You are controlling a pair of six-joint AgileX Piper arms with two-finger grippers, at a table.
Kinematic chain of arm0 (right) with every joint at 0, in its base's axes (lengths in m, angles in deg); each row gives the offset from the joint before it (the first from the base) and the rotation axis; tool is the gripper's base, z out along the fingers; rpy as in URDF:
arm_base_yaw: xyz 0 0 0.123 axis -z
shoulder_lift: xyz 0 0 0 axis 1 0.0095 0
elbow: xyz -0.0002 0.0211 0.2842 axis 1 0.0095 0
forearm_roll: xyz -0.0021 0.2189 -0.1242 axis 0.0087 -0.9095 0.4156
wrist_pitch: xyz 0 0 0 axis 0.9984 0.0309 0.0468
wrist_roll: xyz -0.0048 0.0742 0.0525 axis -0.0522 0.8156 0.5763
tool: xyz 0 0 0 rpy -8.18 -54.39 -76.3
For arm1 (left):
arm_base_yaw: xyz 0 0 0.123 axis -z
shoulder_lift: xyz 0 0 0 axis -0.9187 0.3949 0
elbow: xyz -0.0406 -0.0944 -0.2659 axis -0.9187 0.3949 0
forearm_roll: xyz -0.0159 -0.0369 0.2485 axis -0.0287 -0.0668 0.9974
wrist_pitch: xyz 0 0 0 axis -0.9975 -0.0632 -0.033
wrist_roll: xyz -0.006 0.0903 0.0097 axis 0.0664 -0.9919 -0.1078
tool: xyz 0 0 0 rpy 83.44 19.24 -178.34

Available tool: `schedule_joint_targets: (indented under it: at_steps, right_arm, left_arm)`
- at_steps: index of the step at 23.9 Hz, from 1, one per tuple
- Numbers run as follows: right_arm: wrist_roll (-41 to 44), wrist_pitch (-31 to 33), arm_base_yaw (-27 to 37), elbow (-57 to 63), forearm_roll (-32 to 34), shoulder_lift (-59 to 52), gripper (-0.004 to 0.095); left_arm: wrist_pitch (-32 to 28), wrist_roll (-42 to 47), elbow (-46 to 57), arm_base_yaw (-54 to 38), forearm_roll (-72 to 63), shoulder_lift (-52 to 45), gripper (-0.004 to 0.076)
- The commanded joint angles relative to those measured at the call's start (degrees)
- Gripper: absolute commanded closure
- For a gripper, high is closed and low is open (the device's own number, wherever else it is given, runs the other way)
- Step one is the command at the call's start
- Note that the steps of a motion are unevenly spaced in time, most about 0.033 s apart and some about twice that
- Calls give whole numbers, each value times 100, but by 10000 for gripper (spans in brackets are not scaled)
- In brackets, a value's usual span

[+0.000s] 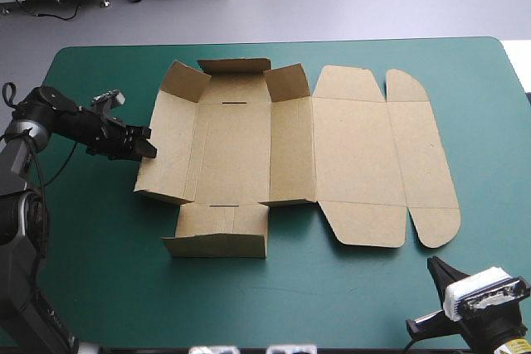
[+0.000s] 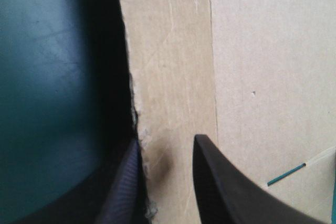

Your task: Fold the box

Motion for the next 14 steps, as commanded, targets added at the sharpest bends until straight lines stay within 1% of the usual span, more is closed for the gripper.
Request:
schedule_joint_targets:
  at_steps: [1,4,8,14]
  right_arm:
    - [-22,-340,-19,-130,-126,117,933]
    - [-22,-352,-19,-130,-101,117,933]
    - [-22,-352,-19,-130,-101,117,933]
    - [-32,-352,-19,-130,-101,117,933]
  left_arm:
    - [453,24,0,-13,-557,-277,470]
    - [453,24,207,41,-749,-172,470]
    - [453,24,223,251,-724,-94,470]
    - [453,66,223,696,-371,57,475]
